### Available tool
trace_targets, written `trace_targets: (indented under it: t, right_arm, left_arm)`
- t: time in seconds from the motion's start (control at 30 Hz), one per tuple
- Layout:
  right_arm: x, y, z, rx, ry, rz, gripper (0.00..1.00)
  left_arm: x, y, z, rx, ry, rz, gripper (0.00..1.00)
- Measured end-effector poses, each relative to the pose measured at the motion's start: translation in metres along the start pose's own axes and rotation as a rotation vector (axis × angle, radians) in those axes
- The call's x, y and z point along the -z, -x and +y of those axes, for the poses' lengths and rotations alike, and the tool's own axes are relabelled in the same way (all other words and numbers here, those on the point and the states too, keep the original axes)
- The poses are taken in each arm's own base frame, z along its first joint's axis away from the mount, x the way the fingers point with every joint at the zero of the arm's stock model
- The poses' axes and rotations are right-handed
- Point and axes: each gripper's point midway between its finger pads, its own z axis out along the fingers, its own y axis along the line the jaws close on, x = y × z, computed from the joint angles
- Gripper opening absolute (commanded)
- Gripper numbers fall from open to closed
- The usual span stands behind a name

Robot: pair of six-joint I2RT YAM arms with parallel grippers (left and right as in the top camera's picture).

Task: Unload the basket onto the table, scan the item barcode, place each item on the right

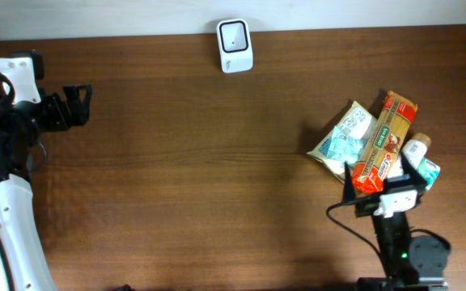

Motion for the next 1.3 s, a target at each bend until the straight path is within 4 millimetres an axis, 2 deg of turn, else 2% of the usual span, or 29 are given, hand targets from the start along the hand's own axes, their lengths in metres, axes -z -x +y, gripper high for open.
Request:
trace_targets:
  t: [0.07, 0.1, 0.17, 0.2, 0.83, 1.0, 1.1, 1.13, 1.17, 1.27, 1.3]
  right_arm:
    - [0.001, -0.024, 0.007, 0.001, 0.009, -0.005, 0.99]
    - [0.001, -0.052, 0.015, -0.004, 0.026, 0.026, 0.99]
    - [0.004, -0.074, 0.021, -0.016, 0.047, 0.094, 0.99]
    - [0.005, -0.078, 0.022, -0.019, 0.05, 0.11, 0.99]
    - [0.006, -0.079, 0.022, -0.02, 0.05, 0.11, 0.99]
    - [0.006, -0.079, 0.022, -0.02, 0.05, 0.11, 0.99]
    - [0.006, -0.078, 0.022, -0.02, 0.05, 0.108, 0.99]
    - [0.006, -0.078, 0.022, -0.02, 0.05, 0.108, 0.99]
    - [0.006, -0.078, 0.022, -0.019, 0.05, 0.108, 0.99]
    - [0.006, -0.078, 0.022, -0.019, 0.049, 0.106, 0.99]
    - [0.006, -0.078, 0.022, -0.019, 0.049, 0.106, 0.99]
  left_arm:
    - [0.0, 0.001, 0.0, -0.002, 0.0, -0.003, 0.99]
    - [0.0, 0.0, 0.0, -0.001, 0.0, -0.001, 0.99]
    - [0.0, 0.0, 0.0, 0.0, 0.0, 0.001, 0.99]
    - [0.0, 0.0, 0.0, -0.001, 0.0, 0.0, 0.99]
    - [0.0, 0.0, 0.0, 0.0, 0.0, 0.0, 0.99]
    - [0.002, -0.002, 0.02, -0.007, 0.131, 0.017, 0.99]
    - [0.009, -0.001, -0.012, -0.074, 0.123, -0.003, 0.99]
    - [0.019, -0.013, -0.042, -0.117, 0.085, -0.015, 0.99]
    - [0.029, -0.016, -0.052, -0.143, 0.081, -0.054, 0.99]
    - [0.053, -0.037, -0.059, -0.212, 0.115, -0.253, 0.99]
    - [0.056, -0.052, -0.061, -0.231, 0.121, -0.31, 0.99]
